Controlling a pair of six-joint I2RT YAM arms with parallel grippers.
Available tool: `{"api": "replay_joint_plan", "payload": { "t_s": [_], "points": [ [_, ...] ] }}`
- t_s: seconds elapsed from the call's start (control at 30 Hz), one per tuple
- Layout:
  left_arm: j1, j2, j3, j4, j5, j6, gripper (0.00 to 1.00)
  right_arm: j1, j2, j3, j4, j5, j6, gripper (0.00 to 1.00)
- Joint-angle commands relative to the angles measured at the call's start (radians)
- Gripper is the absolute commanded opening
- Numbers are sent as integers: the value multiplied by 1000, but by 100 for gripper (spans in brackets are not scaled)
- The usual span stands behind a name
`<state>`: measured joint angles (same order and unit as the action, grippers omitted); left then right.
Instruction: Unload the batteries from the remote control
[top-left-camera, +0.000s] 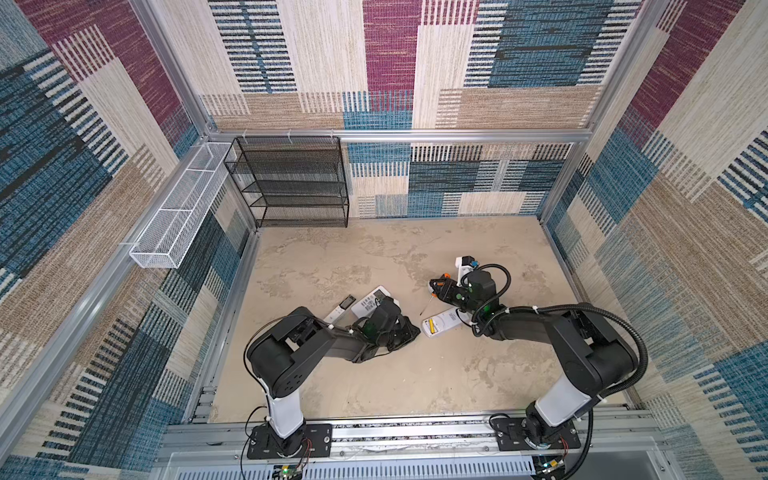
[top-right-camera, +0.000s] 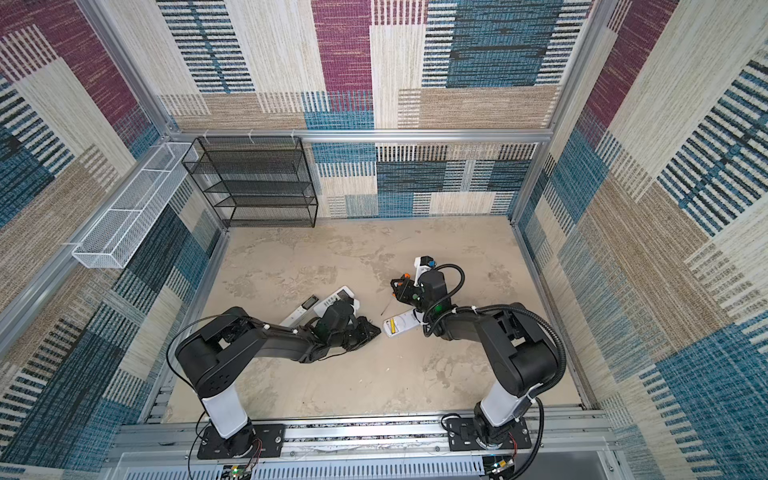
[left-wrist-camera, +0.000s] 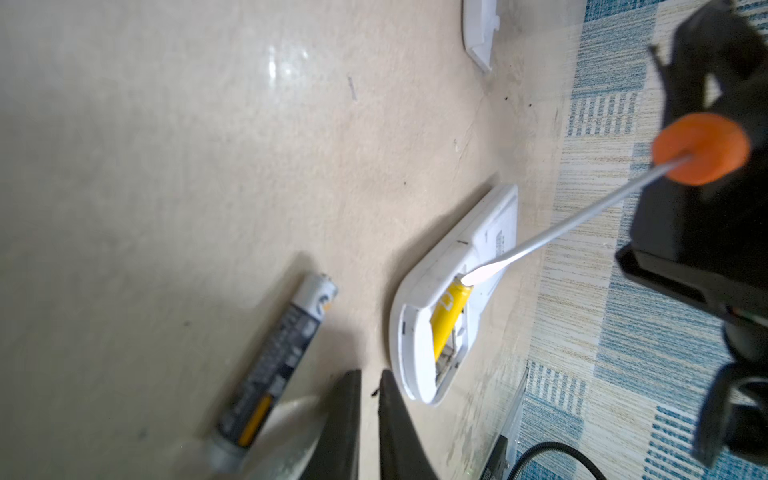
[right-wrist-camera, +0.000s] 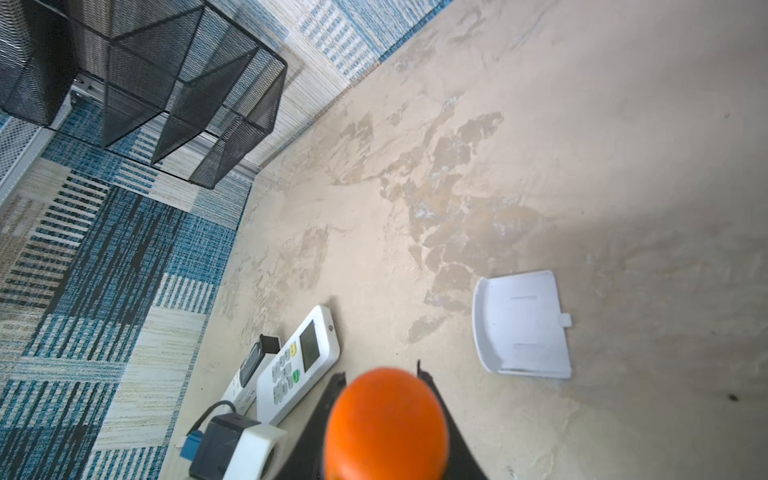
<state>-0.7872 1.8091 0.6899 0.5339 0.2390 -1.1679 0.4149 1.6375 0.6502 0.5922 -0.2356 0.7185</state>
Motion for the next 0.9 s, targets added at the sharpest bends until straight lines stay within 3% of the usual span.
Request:
{"api": "replay_joint_plan", "payload": {
  "t_s": [0.0, 0.33, 0.53, 0.87],
  "points": [
    [4, -11, 0, -41, -4, 6, 15, 1, -46, 17, -66, 6, -46, 0],
    [12, -86, 66, -177, 4, 100, 17, 0, -189, 19, -274, 98, -221, 0],
    [34, -106, 115, -262, 12, 154, 18, 9, -210, -36, -268, 124, -240, 0],
    [39, -104, 115, -270, 29, 139, 18, 66, -174, -14, -269, 169, -284, 0]
  ]
}}
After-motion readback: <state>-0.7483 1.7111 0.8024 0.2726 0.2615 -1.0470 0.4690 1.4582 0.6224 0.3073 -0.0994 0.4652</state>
